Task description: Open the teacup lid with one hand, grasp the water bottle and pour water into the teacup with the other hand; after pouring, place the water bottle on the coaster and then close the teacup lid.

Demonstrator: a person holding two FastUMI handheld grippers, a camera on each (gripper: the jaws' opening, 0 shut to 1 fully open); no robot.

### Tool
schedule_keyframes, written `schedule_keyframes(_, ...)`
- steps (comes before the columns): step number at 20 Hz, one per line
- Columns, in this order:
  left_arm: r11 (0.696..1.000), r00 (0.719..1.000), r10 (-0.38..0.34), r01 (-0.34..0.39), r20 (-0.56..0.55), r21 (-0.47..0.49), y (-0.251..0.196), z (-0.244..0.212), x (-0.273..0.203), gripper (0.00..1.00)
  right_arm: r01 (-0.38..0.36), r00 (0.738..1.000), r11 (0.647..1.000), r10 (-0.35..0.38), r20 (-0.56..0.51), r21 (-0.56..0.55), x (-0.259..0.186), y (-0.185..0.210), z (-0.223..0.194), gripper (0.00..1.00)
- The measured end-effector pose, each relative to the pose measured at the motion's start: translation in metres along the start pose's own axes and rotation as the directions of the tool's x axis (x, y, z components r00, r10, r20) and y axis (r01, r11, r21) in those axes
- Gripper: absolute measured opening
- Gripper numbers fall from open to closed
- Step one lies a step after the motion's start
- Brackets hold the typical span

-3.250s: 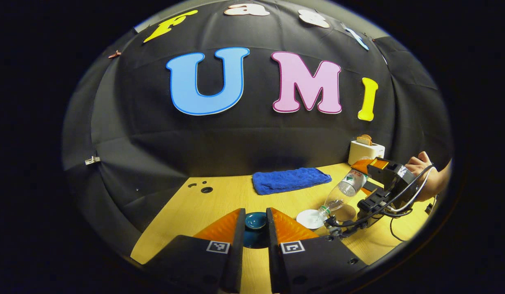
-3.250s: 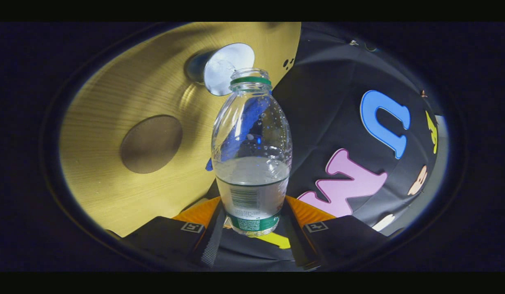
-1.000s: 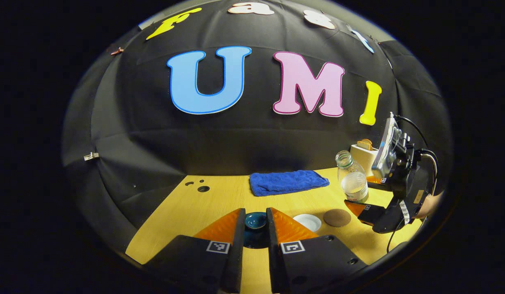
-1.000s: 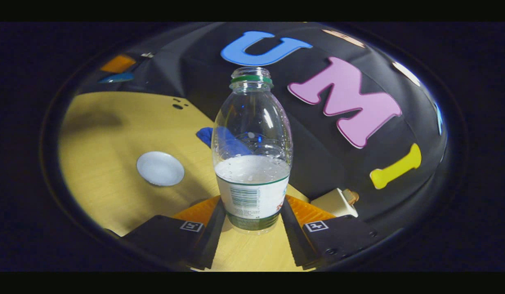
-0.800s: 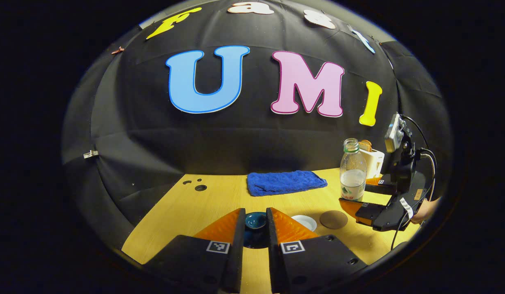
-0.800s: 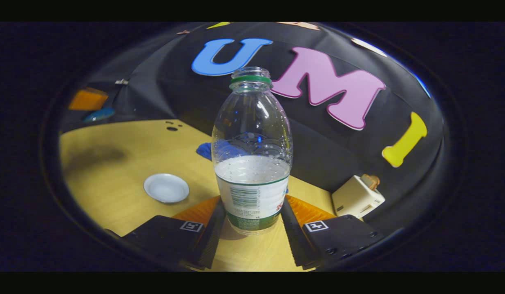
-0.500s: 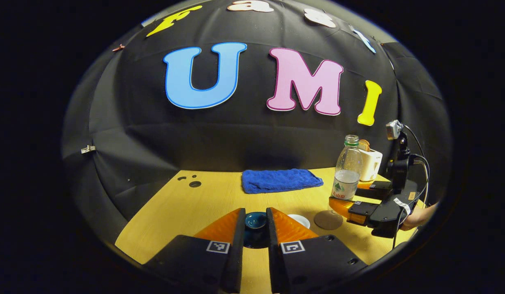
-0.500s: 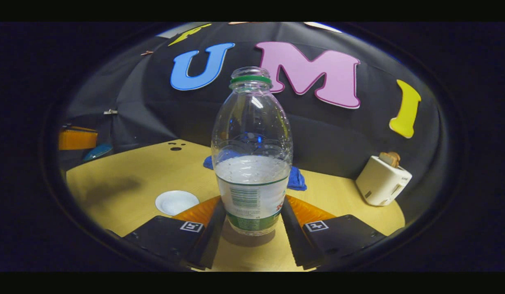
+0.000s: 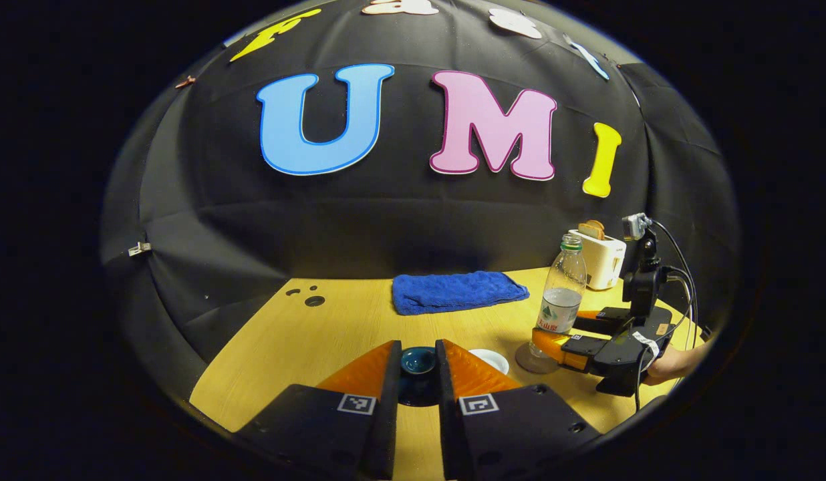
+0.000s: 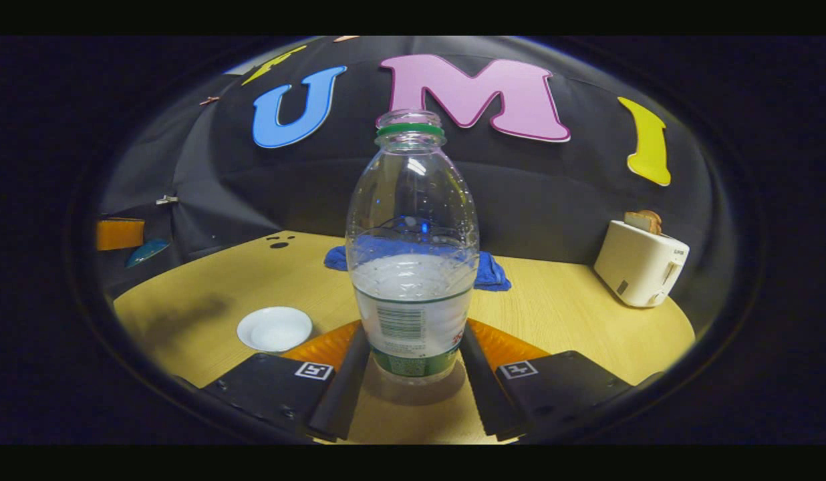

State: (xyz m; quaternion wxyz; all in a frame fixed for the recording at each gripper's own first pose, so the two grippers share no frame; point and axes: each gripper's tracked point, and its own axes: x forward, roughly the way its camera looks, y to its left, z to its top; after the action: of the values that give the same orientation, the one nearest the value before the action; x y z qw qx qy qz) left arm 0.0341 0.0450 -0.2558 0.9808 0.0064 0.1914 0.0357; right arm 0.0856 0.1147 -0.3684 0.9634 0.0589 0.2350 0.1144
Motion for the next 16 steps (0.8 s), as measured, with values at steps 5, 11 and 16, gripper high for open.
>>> schedule_keyframes(5, 1.000, 1.000, -0.014, 0.014, -0.001, 0.017, -0.006, 0.001, 0.010, 0.31, 0.017, 1.000, 1.000, -0.017, -0.023, 0.007, -0.001, -0.006, -0.013, 0.75)
schedule_keyframes(11, 0.999, 0.999, -0.048, 0.048, -0.016, 0.012, -0.024, -0.002, 0.027, 0.31, -0.020, 0.994, 0.996, 0.029, -0.108, 0.092, -0.005, 0.005, -0.043, 0.84)
schedule_keyframes(16, 0.996, 0.995, -0.092, 0.092, -0.034, -0.006, -0.046, -0.012, 0.050, 0.31, -0.022, 0.991, 0.995, 0.034, -0.130, 0.093, -0.021, 0.013, -0.050, 0.99)
